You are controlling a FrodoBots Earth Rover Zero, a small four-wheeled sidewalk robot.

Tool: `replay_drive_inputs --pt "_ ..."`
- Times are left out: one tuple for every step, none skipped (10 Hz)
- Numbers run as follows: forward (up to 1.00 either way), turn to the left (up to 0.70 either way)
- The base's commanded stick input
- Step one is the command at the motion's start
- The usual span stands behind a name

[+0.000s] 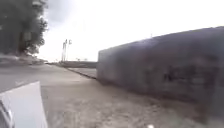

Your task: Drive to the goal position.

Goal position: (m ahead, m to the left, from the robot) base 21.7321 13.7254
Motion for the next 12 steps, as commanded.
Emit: replay_drive_inputs --pt "0.70 0.27" --pt "0.70 0.27" --pt "0.70 0.27" --pt "0.00 0.45" --pt "0.00 0.45" --pt "0.00 0.45" --pt "0.00 0.45" --pt "0.00 0.45" --pt "0.00 0.45" --pt "0.00 0.45" --pt "0.00 0.45" --pt "0.00 0.24"
